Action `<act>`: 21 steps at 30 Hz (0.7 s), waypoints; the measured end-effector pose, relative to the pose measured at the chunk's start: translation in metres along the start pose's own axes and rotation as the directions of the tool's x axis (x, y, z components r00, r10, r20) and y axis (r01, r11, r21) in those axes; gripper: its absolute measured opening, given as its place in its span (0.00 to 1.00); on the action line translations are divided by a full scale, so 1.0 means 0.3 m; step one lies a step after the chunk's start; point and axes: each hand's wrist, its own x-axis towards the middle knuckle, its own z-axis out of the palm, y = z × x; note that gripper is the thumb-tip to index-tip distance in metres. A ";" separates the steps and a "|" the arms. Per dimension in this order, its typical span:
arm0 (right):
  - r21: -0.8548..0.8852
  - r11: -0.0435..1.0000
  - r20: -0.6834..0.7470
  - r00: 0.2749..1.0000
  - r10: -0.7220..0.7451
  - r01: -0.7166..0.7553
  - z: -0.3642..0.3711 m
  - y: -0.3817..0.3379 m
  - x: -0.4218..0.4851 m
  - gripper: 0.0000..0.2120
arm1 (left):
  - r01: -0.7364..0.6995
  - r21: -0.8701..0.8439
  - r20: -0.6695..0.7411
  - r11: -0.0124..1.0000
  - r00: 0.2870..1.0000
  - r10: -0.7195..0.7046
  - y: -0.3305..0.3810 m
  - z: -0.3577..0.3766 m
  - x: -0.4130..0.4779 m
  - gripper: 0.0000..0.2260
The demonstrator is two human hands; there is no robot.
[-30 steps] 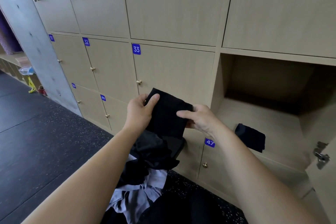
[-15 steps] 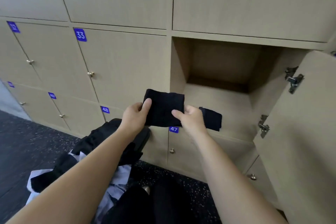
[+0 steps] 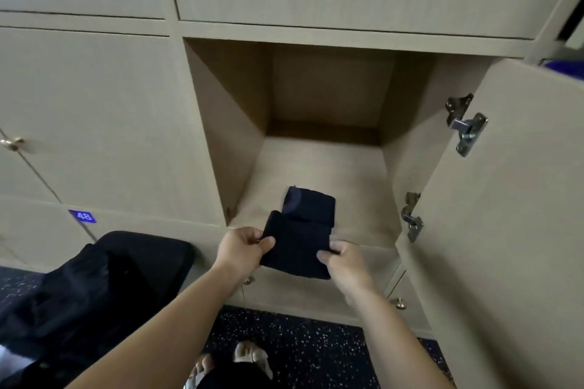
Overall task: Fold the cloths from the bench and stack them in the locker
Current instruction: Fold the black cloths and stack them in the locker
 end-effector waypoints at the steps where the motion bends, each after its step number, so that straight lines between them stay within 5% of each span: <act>1: 0.011 1.000 -0.027 1.000 -0.002 0.003 -0.015 0.016 0.029 0.12 | 0.009 -0.007 0.010 1.000 1.000 -0.009 -0.002 0.023 0.032 0.06; 8: 0.071 0.990 -0.274 0.957 -0.099 0.123 -0.053 -0.009 0.275 0.02 | -0.076 -0.075 0.017 0.994 0.997 0.078 0.079 0.126 0.274 0.07; 15: 0.016 0.991 -0.338 0.933 -0.121 0.134 -0.025 -0.008 0.470 0.10 | -0.126 -0.031 0.004 0.992 0.992 0.126 0.114 0.170 0.453 0.06; 21: -0.004 0.995 -0.363 0.927 -0.094 0.100 0.008 0.054 0.533 0.02 | -0.141 0.004 0.018 0.990 0.990 0.141 0.051 0.193 0.514 0.07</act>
